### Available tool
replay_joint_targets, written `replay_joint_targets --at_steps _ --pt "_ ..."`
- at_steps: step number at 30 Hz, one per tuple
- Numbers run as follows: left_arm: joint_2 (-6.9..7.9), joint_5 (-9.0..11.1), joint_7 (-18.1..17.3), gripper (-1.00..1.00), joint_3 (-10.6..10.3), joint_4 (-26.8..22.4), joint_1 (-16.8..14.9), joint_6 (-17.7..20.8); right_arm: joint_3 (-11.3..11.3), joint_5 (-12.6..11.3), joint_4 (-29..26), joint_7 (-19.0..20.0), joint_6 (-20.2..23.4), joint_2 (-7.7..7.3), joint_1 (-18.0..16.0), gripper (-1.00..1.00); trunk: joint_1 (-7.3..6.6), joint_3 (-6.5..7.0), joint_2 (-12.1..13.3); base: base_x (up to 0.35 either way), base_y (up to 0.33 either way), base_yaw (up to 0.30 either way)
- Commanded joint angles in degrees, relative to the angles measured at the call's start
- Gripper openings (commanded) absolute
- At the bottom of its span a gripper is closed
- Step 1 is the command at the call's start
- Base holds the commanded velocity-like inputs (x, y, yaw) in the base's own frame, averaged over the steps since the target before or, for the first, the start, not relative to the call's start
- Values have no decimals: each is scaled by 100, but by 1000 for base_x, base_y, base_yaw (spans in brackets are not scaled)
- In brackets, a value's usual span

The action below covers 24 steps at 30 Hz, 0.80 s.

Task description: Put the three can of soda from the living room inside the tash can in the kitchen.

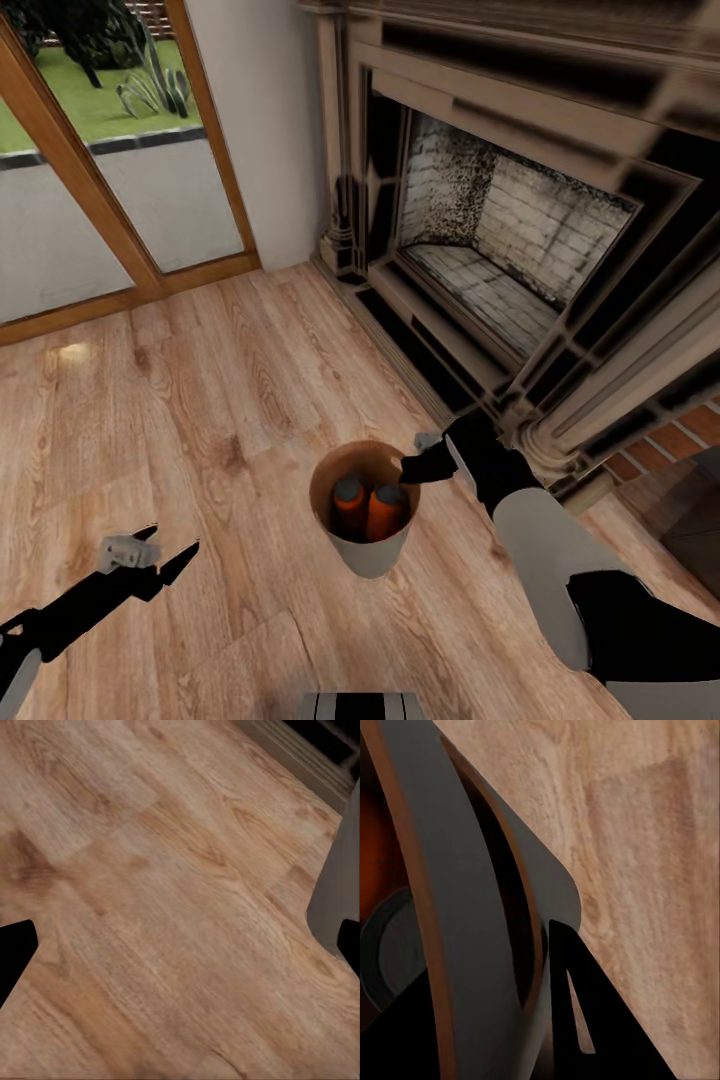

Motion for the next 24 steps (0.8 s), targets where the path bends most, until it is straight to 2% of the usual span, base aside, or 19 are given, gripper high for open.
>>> replay_joint_targets --at_steps 1,4,6,9,14,24 --pt "-35 5 31 100 9 16 76 -116 -72 -273 2 121 14 -40 1 -100 0 0 0 0 0 0" --pt "-126 11 110 100 41 64 358 -435 -266 -284 3 582 -129 -331 2 -100 0 0 0 0 0 0" --pt "-152 15 134 100 57 248 448 -581 -325 -297 3 998 -290 -622 4 -100 0 0 0 0 0 0" --pt "-164 20 139 100 68 483 488 -837 -353 -288 5 1540 -700 -787 9 -100 0 0 0 0 0 0" --pt "-169 19 142 100 69 584 503 -959 -361 -279 5 1823 -920 -853 11 -100 0 0 0 0 0 0" --pt "-170 6 144 100 53 611 515 -991 -318 -226 19 1773 -971 -828 13 -100 219 -179 -401 0 0 0"
